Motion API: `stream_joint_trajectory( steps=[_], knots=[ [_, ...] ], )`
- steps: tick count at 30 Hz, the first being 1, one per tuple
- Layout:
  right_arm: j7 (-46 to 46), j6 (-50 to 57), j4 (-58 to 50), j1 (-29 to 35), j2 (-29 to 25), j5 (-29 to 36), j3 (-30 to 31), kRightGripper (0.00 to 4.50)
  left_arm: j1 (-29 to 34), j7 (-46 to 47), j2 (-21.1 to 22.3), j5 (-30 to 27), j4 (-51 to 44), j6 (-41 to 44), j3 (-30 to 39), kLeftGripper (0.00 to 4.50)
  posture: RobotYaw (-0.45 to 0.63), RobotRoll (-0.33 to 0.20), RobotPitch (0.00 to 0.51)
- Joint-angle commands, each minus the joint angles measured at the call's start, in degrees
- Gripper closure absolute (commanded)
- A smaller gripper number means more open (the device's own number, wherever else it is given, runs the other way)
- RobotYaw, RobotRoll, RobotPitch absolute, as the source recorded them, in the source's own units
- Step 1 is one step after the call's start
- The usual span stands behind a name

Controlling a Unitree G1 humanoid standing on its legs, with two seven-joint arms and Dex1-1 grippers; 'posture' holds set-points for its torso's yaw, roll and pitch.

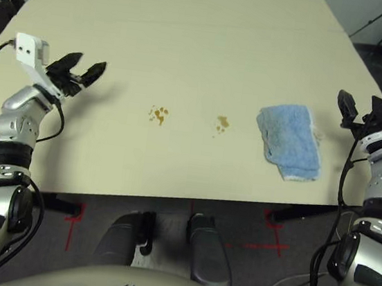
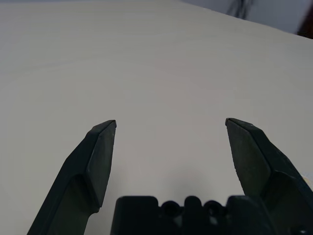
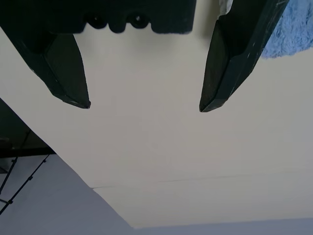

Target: Wipe the water off the table with a rag.

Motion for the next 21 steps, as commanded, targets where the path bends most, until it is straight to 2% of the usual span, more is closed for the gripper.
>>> stream_joint_trajectory(
  steps=[1,10,15,21],
  knots=[
    [1.86,3.80,-1.20,0.07,-0.38,0.70,0.74,0.06,3.15,-7.53,2.65,-2.58,-5.71,4.08,-1.87,0.00,-0.18,0.000,0.168],
    [7.53,17.27,-4.33,-1.41,-2.72,1.92,2.36,0.06,6.43,-15.39,7.28,-2.39,-8.78,3.83,-2.46,0.00,-0.15,0.000,0.136],
    [11.01,27.33,-10.22,2.03,-4.12,3.39,3.79,0.06,5.23,-14.51,7.20,-1.17,-6.87,2.14,-2.00,0.00,-0.14,0.000,0.131],
    [12.14,34.21,-16.05,5.99,-3.87,3.95,5.25,0.06,5.74,-14.16,7.20,-1.27,-7.17,2.11,-2.03,0.00,-0.14,0.000,0.137]
  ],
)
